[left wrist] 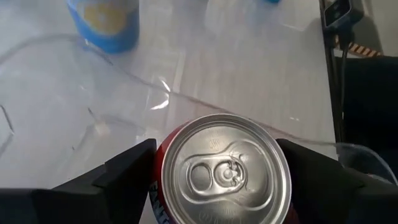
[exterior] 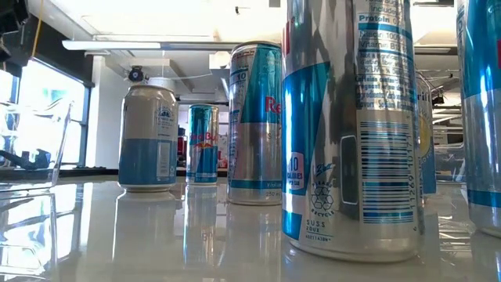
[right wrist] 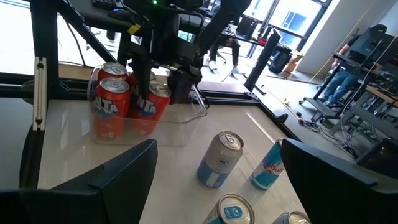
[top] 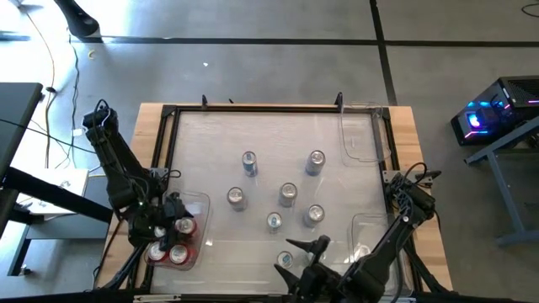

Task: Sort soda cans
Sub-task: Put the bottom right red soda can into the bottom left transparent bin, then put the bottom right blue soda can into the bottom right transparent bin

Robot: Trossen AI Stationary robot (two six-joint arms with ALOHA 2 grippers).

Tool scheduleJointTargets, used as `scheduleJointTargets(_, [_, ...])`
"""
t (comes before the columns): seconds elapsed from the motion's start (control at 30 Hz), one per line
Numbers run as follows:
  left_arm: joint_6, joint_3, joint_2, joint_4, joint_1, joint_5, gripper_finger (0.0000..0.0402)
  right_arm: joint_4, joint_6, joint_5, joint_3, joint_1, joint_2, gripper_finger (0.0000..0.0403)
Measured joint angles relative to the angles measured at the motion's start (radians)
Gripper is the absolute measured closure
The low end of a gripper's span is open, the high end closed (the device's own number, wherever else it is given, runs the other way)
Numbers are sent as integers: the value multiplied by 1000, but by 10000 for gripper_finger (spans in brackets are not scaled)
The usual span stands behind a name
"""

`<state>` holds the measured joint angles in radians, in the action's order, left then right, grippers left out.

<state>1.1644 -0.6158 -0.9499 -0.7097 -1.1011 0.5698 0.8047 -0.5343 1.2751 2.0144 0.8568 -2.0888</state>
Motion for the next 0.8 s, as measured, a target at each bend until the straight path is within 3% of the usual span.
scheduleJointTargets(0.43, [13, -3, 21, 19, 0, -61, 66, 0, 0, 0, 0, -7, 0, 64])
scheduleJointTargets(0.6, [-17, -65, 68, -36, 2, -63, 65, 0, 3, 0, 0, -7, 0, 64])
scheduleJointTargets(0.8, [-173, -169, 99, -177, 93, -6, 65, 0, 11, 0, 0, -13, 0, 64])
